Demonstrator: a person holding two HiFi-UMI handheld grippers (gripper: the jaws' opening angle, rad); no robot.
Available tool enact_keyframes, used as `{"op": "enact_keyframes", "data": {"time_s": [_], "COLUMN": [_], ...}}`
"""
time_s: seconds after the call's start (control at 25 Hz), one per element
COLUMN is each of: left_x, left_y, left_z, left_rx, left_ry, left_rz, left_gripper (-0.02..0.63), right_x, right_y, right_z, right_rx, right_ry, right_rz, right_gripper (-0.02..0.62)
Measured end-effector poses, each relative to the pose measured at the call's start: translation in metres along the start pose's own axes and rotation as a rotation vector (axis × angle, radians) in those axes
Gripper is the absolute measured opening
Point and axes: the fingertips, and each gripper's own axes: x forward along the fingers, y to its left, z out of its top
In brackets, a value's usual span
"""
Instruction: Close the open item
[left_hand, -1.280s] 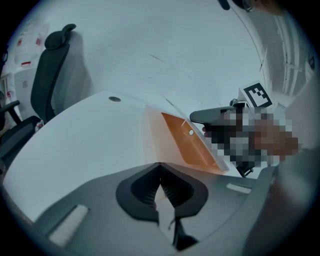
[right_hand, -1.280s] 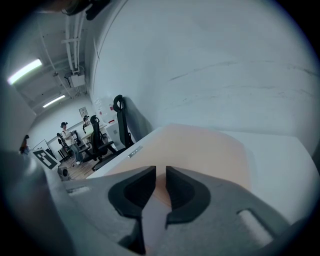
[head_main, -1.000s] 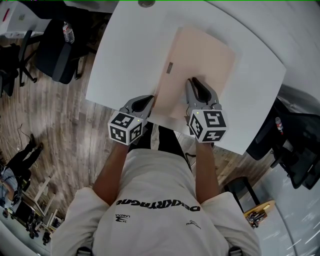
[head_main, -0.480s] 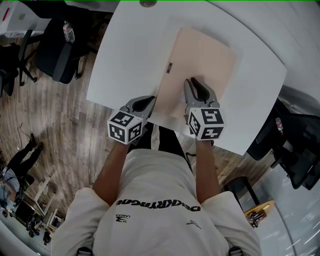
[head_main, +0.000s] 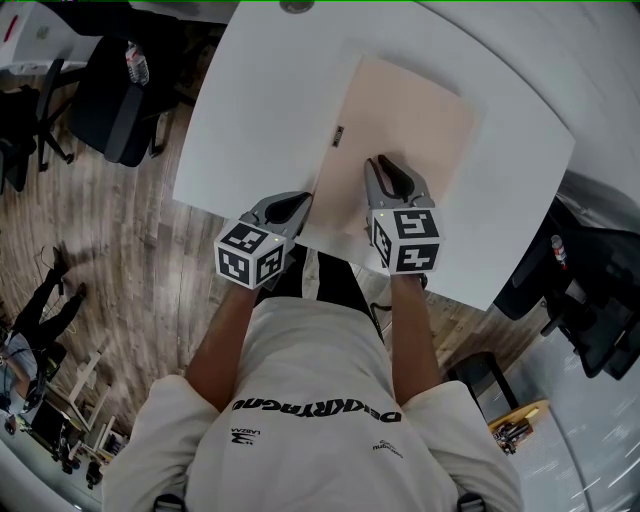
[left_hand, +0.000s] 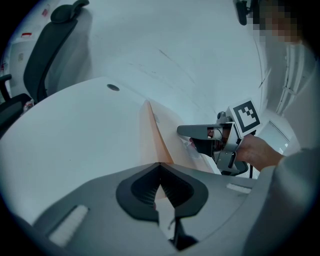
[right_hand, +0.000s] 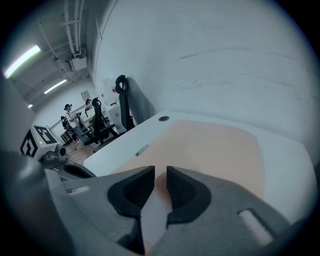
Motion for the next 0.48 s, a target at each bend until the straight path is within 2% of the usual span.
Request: {"op": "enact_keyframes", "data": {"time_s": [0.48], "left_x": [0.0004], "left_y": [0.0006], "left_z": [-0.0005], "left_rx": [0.006], "left_ry": [0.005], "left_rz": [0.005], "left_gripper": [0.006], "right_x": [0.0086], "right_y": [-0.0023], "right_z": [-0.0081], "right_rx": [-0.017], "right_ry": [0.069], "right_rz": [-0.021], "right_gripper": [0.066]}}
